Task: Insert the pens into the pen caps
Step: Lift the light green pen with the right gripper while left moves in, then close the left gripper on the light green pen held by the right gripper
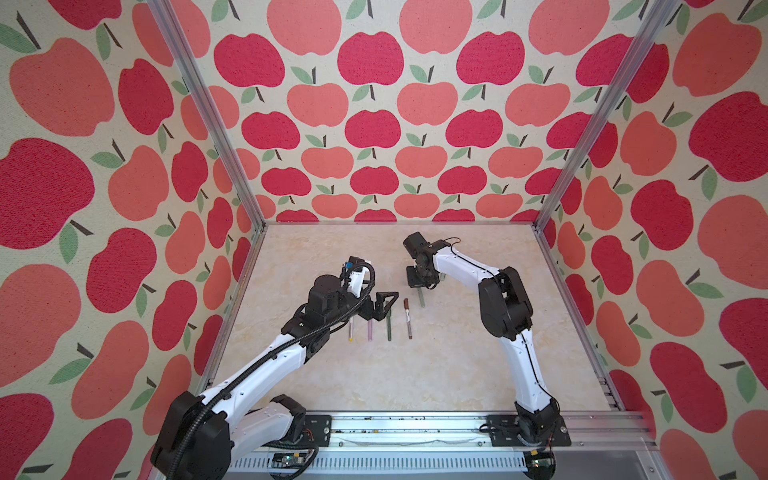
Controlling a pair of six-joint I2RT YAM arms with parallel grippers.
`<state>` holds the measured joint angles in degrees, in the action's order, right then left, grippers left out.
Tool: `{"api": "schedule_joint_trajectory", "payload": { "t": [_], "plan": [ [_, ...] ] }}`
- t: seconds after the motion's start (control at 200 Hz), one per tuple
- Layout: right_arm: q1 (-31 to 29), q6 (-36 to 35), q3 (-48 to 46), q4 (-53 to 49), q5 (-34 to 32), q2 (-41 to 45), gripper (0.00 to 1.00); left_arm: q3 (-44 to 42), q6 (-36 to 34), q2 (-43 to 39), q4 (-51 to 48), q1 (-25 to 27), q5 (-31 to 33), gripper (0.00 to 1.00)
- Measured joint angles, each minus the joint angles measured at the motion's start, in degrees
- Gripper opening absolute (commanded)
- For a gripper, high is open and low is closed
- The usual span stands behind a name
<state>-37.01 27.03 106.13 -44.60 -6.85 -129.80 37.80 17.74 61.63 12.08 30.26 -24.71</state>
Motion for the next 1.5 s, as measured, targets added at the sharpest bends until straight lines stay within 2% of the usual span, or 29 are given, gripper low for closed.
{"api": "schedule_joint_trajectory", "payload": {
  "t": [0.115,0.27,0.385,0.55,0.72,0.961,1.286,1.501],
  "plan": [
    [0.17,-0.02,-6.56,3.87,3.15,8.00,0.01,0.00,0.50,-0.98,-0.55,0.00,-1.36,1.00],
    [1.11,0.09,-15.74,12.55,9.46,22.95,0.00,0.11,1.77,0.02,-1.03,-0.11,-5.07,0.98],
    [2.10,0.70,-20.83,19.08,14.38,32.28,0.00,1.44,3.74,3.85,-0.90,-0.39,-9.40,0.94],
    [2.29,2.14,-26.32,26.80,21.64,39.58,0.00,3.74,7.23,9.68,1.64,-0.66,-16.94,0.90],
    [2.27,4.63,-31.89,33.51,27.74,42.64,0.00,4.26,12.46,13.09,7.80,-0.66,-22.47,0.87],
    [2.14,8.04,-35.87,39.95,33.35,43.45,0.00,5.25,19.06,17.22,16.09,-0.66,-24.94,0.80],
    [1.44,11.17,-38.77,45.42,35.39,44.19,0.00,6.10,27.54,23.61,27.19,-0.79,-25.33,0.66],
    [1.40,12.17,-39.41,47.19,35.47,44.22,0.00,6.54,30.64,24.74,30.47,-0.94,-25.31,0.55]
  ]
}}
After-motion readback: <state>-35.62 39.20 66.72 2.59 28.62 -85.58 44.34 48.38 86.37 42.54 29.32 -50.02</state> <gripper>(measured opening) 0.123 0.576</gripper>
